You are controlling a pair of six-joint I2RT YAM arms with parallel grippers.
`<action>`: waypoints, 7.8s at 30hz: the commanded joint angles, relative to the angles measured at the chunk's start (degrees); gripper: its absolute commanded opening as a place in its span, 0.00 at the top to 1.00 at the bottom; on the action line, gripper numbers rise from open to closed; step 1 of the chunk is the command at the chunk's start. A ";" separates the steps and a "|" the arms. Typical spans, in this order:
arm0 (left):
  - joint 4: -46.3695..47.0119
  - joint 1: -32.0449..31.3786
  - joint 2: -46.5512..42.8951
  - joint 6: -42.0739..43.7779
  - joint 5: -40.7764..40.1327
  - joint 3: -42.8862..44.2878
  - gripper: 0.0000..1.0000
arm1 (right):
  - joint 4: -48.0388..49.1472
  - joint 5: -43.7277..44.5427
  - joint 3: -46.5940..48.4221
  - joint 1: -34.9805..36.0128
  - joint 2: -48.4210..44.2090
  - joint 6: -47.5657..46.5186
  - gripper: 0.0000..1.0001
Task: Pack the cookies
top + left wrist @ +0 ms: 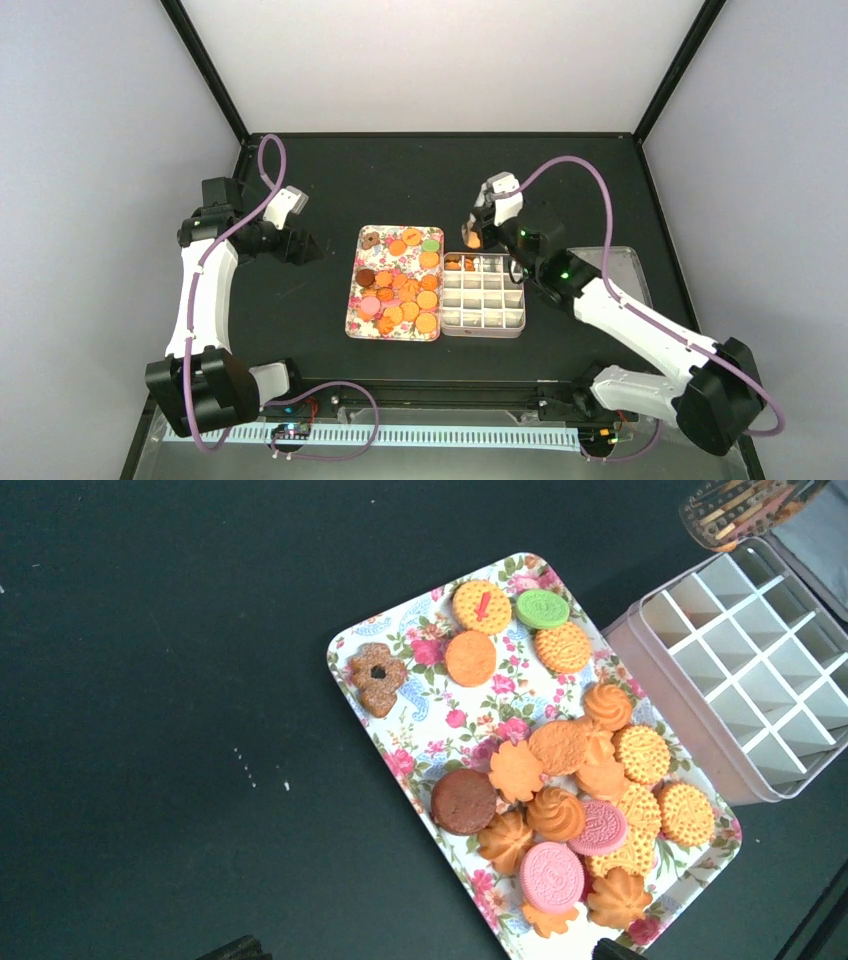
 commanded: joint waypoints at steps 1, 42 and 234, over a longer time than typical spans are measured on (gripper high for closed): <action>0.12 0.33 0.33 0.51 3.05 1.90 0.13 | -3.41 4.64 -2.74 -1.37 -4.40 0.39 0.87; 0.49 0.25 0.89 0.07 3.54 2.47 0.12 | -10.51 6.05 4.11 -2.32 -3.59 -0.24 0.80; -3.14 0.87 1.58 2.33 -1.48 2.42 0.07 | -5.78 -8.46 22.02 17.95 20.80 3.32 0.67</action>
